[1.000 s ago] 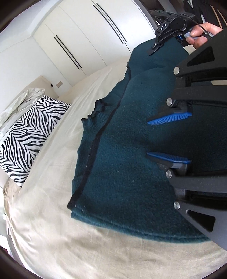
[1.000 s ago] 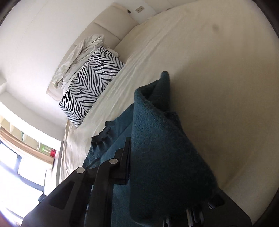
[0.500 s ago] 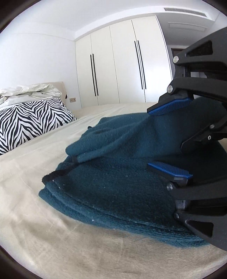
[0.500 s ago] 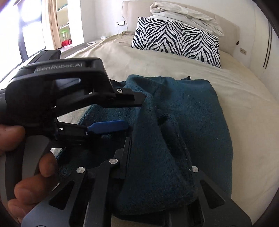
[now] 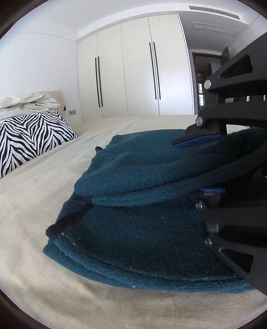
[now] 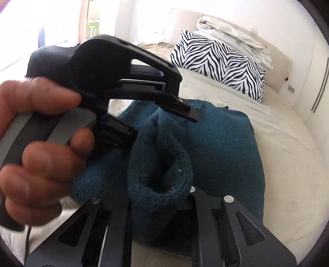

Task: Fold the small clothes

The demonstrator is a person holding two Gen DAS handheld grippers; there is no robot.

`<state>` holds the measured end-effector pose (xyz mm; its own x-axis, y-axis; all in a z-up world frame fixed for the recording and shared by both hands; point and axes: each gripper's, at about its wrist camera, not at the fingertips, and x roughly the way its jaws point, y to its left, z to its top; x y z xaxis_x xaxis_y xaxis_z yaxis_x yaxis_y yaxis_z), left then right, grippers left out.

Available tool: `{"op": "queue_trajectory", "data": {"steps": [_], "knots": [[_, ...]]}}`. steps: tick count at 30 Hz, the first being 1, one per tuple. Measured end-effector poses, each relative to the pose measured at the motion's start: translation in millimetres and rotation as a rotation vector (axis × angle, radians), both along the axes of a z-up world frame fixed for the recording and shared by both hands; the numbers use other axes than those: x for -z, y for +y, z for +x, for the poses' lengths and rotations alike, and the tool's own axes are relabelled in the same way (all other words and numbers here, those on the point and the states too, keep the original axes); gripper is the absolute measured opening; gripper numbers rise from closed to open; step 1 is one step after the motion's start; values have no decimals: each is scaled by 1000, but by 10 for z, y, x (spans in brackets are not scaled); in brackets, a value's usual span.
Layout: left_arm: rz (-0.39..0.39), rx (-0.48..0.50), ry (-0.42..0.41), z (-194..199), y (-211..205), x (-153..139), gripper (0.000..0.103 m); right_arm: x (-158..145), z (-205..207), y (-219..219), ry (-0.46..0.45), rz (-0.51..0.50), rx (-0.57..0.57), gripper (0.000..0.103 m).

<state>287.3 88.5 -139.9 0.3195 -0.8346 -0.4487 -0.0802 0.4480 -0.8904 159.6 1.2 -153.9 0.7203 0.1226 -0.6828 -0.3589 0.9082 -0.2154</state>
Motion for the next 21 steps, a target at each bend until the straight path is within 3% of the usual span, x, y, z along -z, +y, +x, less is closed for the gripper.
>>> {"op": "queue_trajectory", "data": {"steps": [3, 7, 14, 19, 21], "knots": [[51, 32, -13, 24, 9, 2, 16, 36, -132, -42, -13, -22, -56, 14], [84, 50, -56, 27, 30, -98, 15, 71, -266, -61, -47, -87, -82, 11], [144, 47, -157, 4, 397, -491, 15, -49, -629, 255, -188, -212, -216, 11], [265, 50, -86, -43, 529, -138, 16, 163, -588, 356, -115, -206, -263, 11], [231, 26, -63, -72, 601, 50, 19, 301, -602, 387, -82, -224, -277, 11]]}}
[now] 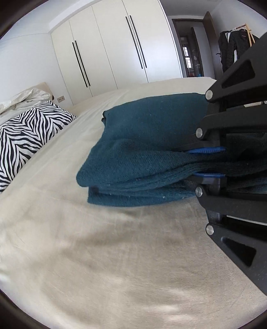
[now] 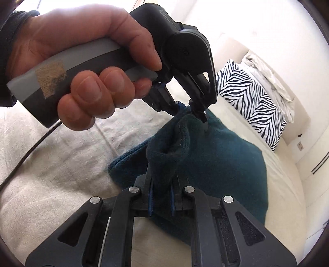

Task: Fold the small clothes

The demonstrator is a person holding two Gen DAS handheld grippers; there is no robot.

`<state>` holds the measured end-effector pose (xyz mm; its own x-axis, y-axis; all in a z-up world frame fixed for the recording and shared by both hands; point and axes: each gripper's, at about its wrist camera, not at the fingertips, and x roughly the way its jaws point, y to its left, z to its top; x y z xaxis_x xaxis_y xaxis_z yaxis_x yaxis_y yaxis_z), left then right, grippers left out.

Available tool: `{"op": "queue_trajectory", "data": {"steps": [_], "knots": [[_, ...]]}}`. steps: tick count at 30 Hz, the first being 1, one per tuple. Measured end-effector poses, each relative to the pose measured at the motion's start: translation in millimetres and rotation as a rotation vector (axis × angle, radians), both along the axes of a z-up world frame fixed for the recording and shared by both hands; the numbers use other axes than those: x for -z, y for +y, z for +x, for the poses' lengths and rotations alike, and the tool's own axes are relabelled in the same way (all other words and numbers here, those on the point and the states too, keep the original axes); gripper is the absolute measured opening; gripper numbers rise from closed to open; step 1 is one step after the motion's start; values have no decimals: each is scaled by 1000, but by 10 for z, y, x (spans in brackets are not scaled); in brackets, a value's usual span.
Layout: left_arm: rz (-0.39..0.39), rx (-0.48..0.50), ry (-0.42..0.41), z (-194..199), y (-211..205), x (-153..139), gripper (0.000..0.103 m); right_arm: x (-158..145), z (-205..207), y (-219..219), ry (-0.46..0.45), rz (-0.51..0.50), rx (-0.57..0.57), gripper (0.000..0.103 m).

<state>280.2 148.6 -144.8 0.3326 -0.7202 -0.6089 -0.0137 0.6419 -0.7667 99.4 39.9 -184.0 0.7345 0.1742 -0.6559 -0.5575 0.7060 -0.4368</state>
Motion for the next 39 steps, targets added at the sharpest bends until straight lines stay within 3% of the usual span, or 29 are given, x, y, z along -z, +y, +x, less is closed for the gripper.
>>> {"op": "queue_trajectory", "data": {"steps": [2, 4, 7, 9, 10, 13, 18, 19, 21, 22, 24, 31, 35, 39], "knots": [[-62, -26, -3, -27, 65, 52, 19, 98, -19, 27, 2, -40, -4, 11], [-62, -31, -12, -44, 92, 19, 22, 67, -35, -8, 7, -24, -3, 12], [-29, -46, -51, -105, 165, -120, 38, 19, -44, -48, 43, 19, -10, 12], [26, -77, -80, -141, 224, -245, 50, -56, 159, 75, 79, 60, -36, 12], [59, -91, -101, -206, 253, -318, 50, -107, 122, 54, 107, 100, -43, 12], [100, -67, -191, -439, 217, -571, 50, -361, 21, -275, 225, 297, -6, 12], [266, 14, -277, -872, -147, -738, 50, -489, 159, -1369, 402, 711, 257, 13], [313, 12, -285, -972, -200, -740, 50, -465, 178, -1601, 436, 801, 308, 19], [395, 4, -320, -1139, -304, -760, 50, -395, 189, -2031, 492, 996, 399, 47], [419, 12, -334, -1206, -338, -751, 51, -323, 188, -2251, 506, 1100, 450, 68], [470, 33, -333, -1166, -442, -675, 52, -196, 82, -2523, 515, 1262, 516, 70], [531, 6, -241, -1044, -355, -315, 49, 207, 324, -2675, 667, 1592, 532, 70], [589, 17, -267, -1102, -407, -296, 49, 468, 525, -2711, 725, 1689, 657, 69], [624, 25, -260, -1075, -477, -255, 50, 487, 569, -2624, 659, 1803, 672, 69]]}}
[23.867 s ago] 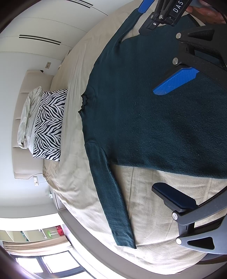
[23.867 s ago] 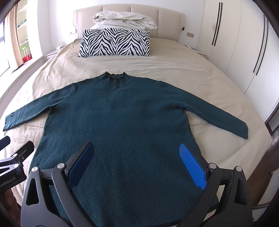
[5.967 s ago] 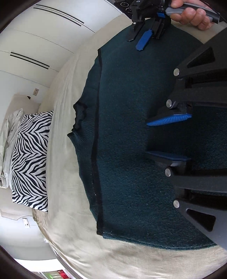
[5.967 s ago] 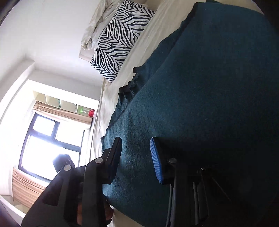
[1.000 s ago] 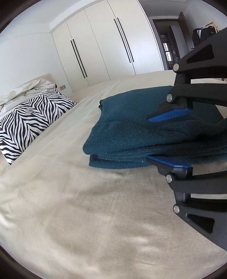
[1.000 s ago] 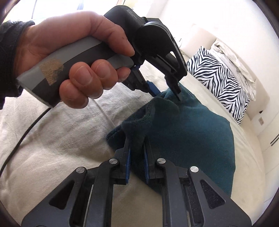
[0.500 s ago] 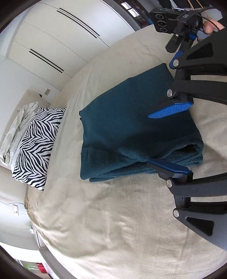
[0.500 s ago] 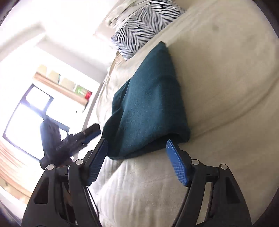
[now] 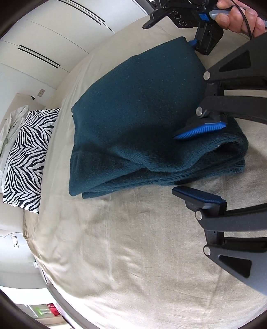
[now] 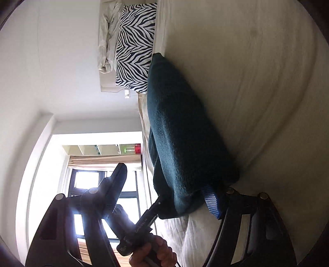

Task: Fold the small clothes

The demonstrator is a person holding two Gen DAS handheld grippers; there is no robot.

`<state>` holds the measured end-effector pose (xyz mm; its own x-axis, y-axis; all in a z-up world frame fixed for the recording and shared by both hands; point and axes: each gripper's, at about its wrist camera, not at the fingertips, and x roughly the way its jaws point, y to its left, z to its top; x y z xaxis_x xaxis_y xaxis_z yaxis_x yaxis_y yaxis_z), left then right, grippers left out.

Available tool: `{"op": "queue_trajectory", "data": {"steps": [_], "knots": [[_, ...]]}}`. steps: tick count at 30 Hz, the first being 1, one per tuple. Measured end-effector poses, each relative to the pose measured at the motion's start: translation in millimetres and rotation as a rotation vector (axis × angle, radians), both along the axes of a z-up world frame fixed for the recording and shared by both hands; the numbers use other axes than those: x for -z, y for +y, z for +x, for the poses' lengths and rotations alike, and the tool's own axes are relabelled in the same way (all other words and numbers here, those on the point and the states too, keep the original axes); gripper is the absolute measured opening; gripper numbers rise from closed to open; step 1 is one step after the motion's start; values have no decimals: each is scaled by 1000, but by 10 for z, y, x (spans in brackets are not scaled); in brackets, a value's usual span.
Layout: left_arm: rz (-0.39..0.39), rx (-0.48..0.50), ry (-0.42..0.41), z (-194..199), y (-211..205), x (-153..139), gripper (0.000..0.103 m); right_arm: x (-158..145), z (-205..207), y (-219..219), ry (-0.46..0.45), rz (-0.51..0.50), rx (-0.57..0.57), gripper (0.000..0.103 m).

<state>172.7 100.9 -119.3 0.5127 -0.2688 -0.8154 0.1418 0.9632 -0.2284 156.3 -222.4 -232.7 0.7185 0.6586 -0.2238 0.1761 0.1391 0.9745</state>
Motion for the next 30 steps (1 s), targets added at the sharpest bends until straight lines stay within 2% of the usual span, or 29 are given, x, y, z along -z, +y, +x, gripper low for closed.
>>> {"op": "queue_trajectory", "data": {"steps": [3, 6, 7, 8, 10, 13, 14, 16, 21, 25, 26, 30], "knots": [[1, 0, 7, 13, -3, 32, 52, -45, -83, -107, -17, -8, 123, 69], [-28, -4, 7, 8, 45, 69, 53, 4, -251, -206, 17, -16, 202, 55], [-34, -3, 5, 2, 55, 76, 53, 30, -320, -194, 22, -33, 208, 45], [-37, -3, 4, -5, 59, 76, 53, 46, -348, -170, 28, -56, 215, 41], [-38, -3, -2, -13, 63, 69, 53, 57, -401, -126, 14, -60, 215, 44], [-36, -6, -5, -15, 57, 74, 53, -19, -306, 30, -25, -18, 135, 50], [-35, -8, -5, -18, 54, 75, 53, -30, -224, 78, -34, -14, 123, 58], [-33, -8, -3, -19, 54, 72, 53, -58, 33, 148, -26, 11, 111, 64], [-53, -1, 13, -3, 73, 87, 53, 56, 261, 74, 22, 65, 182, 64], [-53, 2, 10, -4, 67, 98, 53, 188, 35, -83, -13, 81, 235, 44], [-57, 2, 9, -7, 71, 101, 53, 221, -19, -92, -16, 77, 246, 34], [-107, -11, 12, -41, 163, 68, 53, 263, -147, -125, -22, 64, 258, 34]]}}
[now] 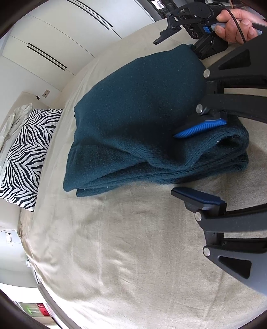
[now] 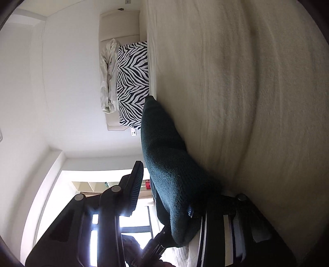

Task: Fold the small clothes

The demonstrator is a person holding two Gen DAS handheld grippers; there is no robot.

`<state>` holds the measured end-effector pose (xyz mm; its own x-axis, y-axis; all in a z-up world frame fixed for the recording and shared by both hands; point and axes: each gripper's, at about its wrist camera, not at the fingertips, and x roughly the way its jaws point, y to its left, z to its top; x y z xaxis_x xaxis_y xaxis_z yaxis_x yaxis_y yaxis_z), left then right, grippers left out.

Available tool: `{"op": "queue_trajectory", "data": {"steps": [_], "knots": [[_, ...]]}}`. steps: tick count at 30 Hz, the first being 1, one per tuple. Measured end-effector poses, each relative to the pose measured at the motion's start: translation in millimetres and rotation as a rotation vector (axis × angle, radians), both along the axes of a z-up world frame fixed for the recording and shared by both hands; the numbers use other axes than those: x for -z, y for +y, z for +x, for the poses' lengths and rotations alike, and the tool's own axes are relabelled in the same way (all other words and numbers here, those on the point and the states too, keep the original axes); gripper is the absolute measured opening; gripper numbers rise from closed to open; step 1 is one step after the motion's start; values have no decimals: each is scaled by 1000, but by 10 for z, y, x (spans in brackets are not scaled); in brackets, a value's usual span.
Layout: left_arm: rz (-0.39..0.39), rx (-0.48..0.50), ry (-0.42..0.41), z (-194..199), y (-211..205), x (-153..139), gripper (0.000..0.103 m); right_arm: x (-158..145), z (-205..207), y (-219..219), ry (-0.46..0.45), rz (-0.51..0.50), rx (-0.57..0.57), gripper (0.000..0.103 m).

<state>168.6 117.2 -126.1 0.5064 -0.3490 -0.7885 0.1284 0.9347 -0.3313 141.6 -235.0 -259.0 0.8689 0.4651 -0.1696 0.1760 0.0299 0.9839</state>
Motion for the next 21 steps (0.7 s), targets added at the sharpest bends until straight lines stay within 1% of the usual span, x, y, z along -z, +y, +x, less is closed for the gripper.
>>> {"op": "queue_trajectory", "data": {"steps": [3, 4, 5, 7, 9, 11, 13, 14, 16, 17, 18, 19, 20, 21], "knots": [[-30, -28, 11, -89, 124, -74, 53, -56, -237, -15, 10, -6, -42, 37], [-28, -45, 13, -131, 175, -112, 53, -104, -303, -26, 8, -22, -64, 40], [-23, -67, 8, -173, 227, -162, 53, -156, -400, -54, 7, -41, -82, 41], [-10, -112, -21, -240, 314, -314, 53, -281, -550, -132, 4, -86, -125, 41], [-21, -123, -74, -272, 316, -517, 53, -459, -654, -244, -14, -135, -132, 41], [-47, -93, -122, -212, 200, -721, 53, -632, -611, -338, -49, -169, -148, 41], [-65, -41, -149, -73, -14, -853, 54, -792, -414, -370, -88, -184, -181, 41], [-68, -17, -154, 14, -132, -871, 55, -867, -282, -363, -100, -189, -204, 41], [-77, 19, -134, 249, -380, -804, 55, -980, 33, -308, -137, -177, -272, 41], [-77, 39, -111, 358, -492, -736, 55, -1042, 180, -281, -125, -188, -278, 41], [-58, 52, -92, 460, -593, -646, 55, -1096, 308, -245, -121, -202, -291, 41], [-27, 59, -70, 535, -665, -528, 55, -1134, 457, -192, -146, -199, -326, 41], [-5, 59, -34, 602, -702, -387, 55, -1133, 593, -135, -173, -175, -373, 41], [10, 51, -1, 648, -698, -239, 51, -1096, 716, -80, -152, -160, -391, 41]]}}
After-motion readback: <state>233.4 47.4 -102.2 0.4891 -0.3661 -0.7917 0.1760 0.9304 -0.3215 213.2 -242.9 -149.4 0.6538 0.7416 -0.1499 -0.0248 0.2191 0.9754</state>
